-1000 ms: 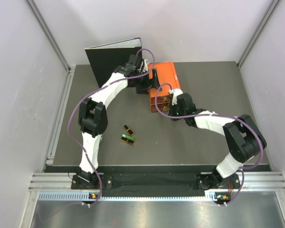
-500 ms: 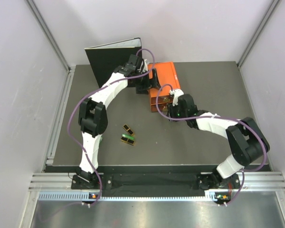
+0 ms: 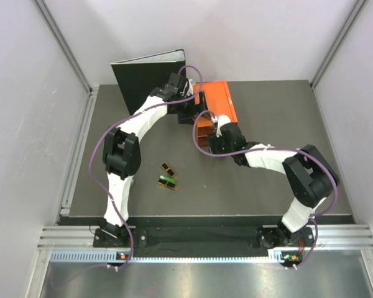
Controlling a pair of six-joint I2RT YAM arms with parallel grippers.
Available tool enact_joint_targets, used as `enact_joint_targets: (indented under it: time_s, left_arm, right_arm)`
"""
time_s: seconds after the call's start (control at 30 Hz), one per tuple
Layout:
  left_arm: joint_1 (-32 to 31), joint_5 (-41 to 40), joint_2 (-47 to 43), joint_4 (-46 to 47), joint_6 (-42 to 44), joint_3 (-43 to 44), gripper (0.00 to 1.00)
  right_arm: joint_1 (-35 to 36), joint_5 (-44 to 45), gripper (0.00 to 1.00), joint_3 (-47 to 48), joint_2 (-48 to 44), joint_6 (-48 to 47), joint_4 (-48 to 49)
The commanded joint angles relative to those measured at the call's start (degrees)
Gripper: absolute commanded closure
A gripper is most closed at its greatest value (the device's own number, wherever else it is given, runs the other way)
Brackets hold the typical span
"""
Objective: Organize the makeup
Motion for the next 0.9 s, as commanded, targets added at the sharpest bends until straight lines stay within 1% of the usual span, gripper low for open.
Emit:
enact_joint_targets:
  time_s: [0.0, 0.27, 0.43, 0.5, 0.53, 0.63, 0.67, 0.73, 0.77, 0.87]
  left_arm:
    - [0.2, 0.2, -1.2, 2.7, 0.4, -0.1, 0.04]
    - [0.2, 1.1, -0.9, 3.2, 0.4, -0.3, 0.04]
    - [0.2, 1.3, -1.0, 3.4, 0.5, -0.8, 0.04]
    - [0.2, 1.3, -1.1, 3.6, 0.3, -0.9, 0.04]
    - [0.2, 1.3, -1.1, 3.6, 0.2, -0.9, 0.04]
    - [0.2, 1.4, -1.2, 3.7, 0.0, -1.1, 0.04]
    - [0.2, 1.3, -1.2, 3.6, 0.0, -1.1, 0.04]
    - [0.2, 1.3, -1.2, 3.7, 0.0, -1.5, 0.04]
    - [0.2, 1.1, -1.2, 3.7, -0.1, -1.6, 0.04]
    - [0.2, 1.1, -1.2, 3.9, -0.4, -1.6, 0.04]
  right_arm:
    - [1.4, 6.9, 0.35, 4.5, 0.6, -0.1, 2.0]
    - [1.6, 10.6, 0.37, 6.3, 2.9, 0.2, 2.3]
    - [1.6, 11.2, 0.38, 7.1, 4.4, 0.3, 3.5]
    - [1.6, 11.5, 0.41, 7.4, 4.8, 0.2, 3.5]
    - [1.6, 12.0, 0.44, 7.3, 4.9, 0.2, 3.8]
    - [1.6, 12.4, 0.58, 6.8, 4.5, 0.3, 5.4]
    - [1.6, 12.4, 0.68, 6.8, 4.2, 0.3, 5.6]
    - [1.6, 12.3, 0.80, 6.9, 4.1, 0.0, 5.8]
    - [1.6, 12.1, 0.88, 6.9, 4.1, 0.0, 5.9]
    - [1.5, 11.5, 0.96, 6.4, 3.7, -0.4, 6.0]
